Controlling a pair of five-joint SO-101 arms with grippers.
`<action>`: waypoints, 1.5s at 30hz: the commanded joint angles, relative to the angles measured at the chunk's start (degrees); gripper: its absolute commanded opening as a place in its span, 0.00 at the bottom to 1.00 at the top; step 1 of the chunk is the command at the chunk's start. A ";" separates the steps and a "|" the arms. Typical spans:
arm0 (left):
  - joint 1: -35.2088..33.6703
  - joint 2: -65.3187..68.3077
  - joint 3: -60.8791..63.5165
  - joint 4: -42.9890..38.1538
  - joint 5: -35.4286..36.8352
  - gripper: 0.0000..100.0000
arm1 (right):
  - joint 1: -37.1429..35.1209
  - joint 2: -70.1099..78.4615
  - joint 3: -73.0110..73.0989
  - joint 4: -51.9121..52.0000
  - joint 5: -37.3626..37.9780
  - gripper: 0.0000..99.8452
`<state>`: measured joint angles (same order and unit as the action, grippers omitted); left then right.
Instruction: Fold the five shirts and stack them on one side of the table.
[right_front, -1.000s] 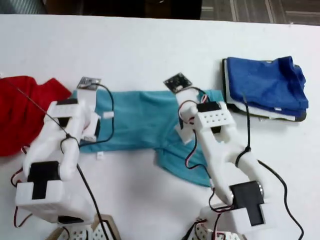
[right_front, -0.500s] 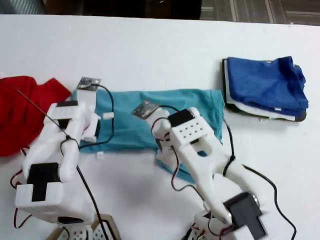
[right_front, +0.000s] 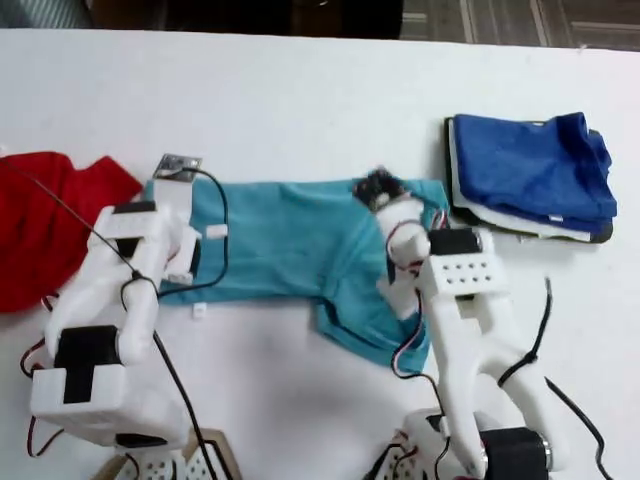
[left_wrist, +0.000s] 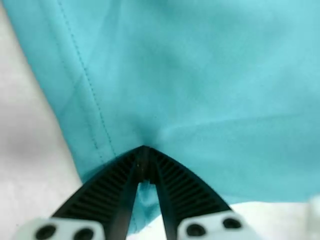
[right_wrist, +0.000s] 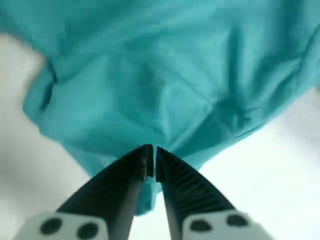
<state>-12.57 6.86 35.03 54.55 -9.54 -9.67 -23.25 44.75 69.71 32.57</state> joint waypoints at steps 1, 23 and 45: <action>0.09 0.26 -0.04 -1.85 -0.26 0.03 | -0.31 -2.07 4.40 -0.66 3.25 0.02; 0.18 0.35 -0.13 -1.85 -0.26 0.03 | -6.11 -19.30 12.48 4.53 8.44 0.18; 0.18 0.35 -0.13 -1.85 -0.26 0.03 | 15.96 -12.88 5.98 -14.73 -5.89 0.20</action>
<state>-12.57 6.86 35.03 54.55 -9.54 2.02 -37.32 53.80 57.14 34.77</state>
